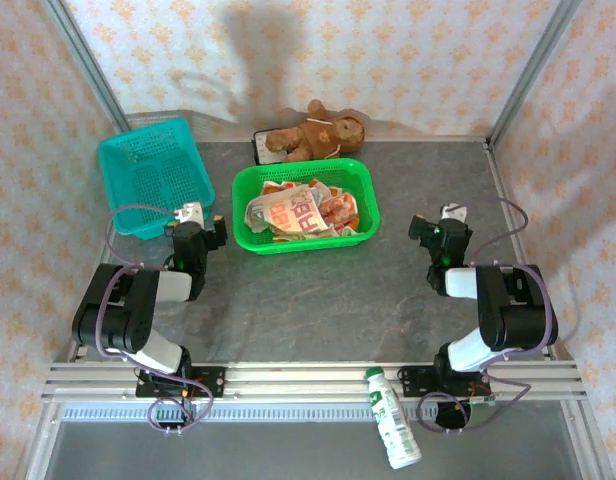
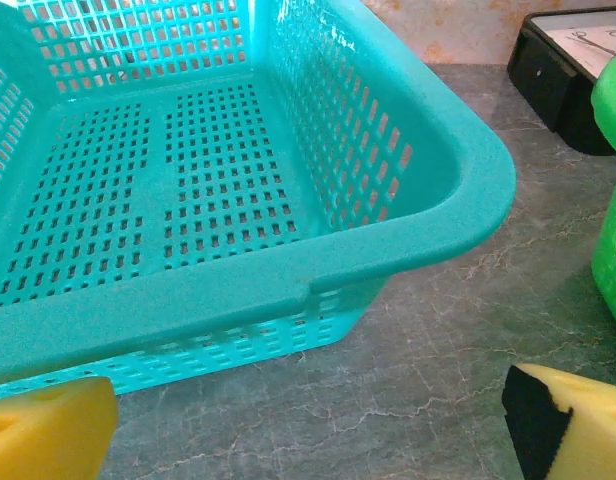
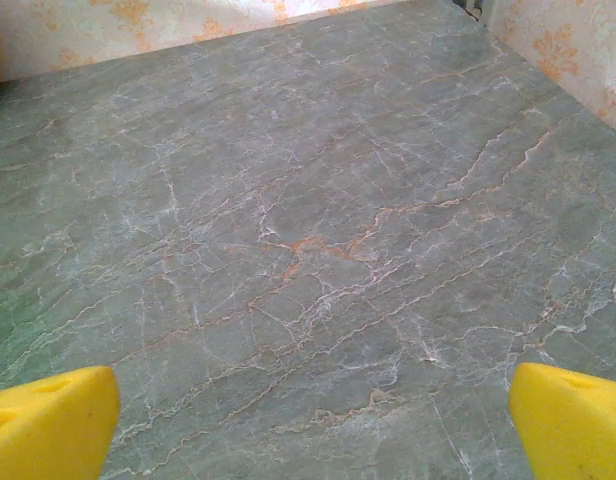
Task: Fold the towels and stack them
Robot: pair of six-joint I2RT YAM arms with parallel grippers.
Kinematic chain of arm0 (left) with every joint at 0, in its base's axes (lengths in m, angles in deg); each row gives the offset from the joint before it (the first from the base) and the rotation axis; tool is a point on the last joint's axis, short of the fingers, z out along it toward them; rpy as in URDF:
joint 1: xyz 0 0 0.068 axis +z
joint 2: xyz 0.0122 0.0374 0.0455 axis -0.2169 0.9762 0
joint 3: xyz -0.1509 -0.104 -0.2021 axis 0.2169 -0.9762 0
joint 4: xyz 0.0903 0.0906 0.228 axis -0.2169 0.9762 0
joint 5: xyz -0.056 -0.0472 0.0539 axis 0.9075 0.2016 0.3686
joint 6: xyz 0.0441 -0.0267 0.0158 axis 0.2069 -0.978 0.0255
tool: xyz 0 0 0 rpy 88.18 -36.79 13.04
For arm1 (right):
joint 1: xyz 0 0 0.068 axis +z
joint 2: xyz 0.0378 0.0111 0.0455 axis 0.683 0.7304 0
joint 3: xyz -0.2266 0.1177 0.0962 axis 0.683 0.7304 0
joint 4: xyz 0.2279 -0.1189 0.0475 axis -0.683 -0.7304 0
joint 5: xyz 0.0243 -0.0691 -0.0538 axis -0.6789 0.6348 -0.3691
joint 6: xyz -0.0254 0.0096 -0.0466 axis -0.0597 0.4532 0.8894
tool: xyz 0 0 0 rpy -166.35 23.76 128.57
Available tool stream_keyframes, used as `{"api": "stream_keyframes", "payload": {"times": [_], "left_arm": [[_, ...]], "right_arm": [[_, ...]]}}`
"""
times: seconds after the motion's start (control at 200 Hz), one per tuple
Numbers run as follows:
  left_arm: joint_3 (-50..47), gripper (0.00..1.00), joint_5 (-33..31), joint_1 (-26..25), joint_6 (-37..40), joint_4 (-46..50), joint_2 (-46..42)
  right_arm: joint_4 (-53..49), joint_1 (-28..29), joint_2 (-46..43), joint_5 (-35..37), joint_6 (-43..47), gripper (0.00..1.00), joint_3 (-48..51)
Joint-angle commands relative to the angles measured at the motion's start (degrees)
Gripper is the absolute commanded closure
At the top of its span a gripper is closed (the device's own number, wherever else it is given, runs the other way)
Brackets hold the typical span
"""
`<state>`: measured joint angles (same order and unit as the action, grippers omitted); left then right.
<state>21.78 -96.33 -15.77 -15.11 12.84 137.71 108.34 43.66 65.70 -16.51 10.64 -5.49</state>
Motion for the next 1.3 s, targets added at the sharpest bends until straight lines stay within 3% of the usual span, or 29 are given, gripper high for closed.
{"api": "stream_keyframes", "payload": {"times": [0.0, 0.761, 0.841, 0.906, 1.091, 1.216, 1.296], "left_arm": [[-0.66, 0.0, -1.09, 0.51, 0.25, -2.15, -0.45], [-1.23, 0.0, 0.25, 0.52, 0.87, -3.14, -0.73], [-1.69, 0.0, -2.06, 0.52, -0.03, -2.3, -3.1], [-0.52, 0.0, -3.59, 0.43, -0.14, 3.58, -7.19], [9.46, 0.0, -10.63, 0.17, -5.02, 32.11, -18.33], [16.23, 0.0, -14.94, 0.22, -13.17, 47.78, -22.48], [22.13, 0.0, -10.96, 0.45, -16.82, 59.28, -23.52]], "right_arm": [[0.79, 0.3, -0.02, 0.26, -0.05, 0.01, -0.47], [1.1, 0.22, -0.16, 0.3, -0.06, 0.01, -0.26], [-0.39, 0.21, -2.27, 2.18, -0.9, 0.01, -0.24], [-5.09, 0.24, -5.82, 3.88, -1.66, 0.01, -1.23], [-27.77, 0.23, -14.94, 8.38, -9.86, 0.01, -8.91], [-37.1, 0.1, -18.92, 3.33, -16.4, 0.01, -13.6], [-40.19, 0.06, -20.83, -2.43, -21.33, 0.01, -16.12]]}}
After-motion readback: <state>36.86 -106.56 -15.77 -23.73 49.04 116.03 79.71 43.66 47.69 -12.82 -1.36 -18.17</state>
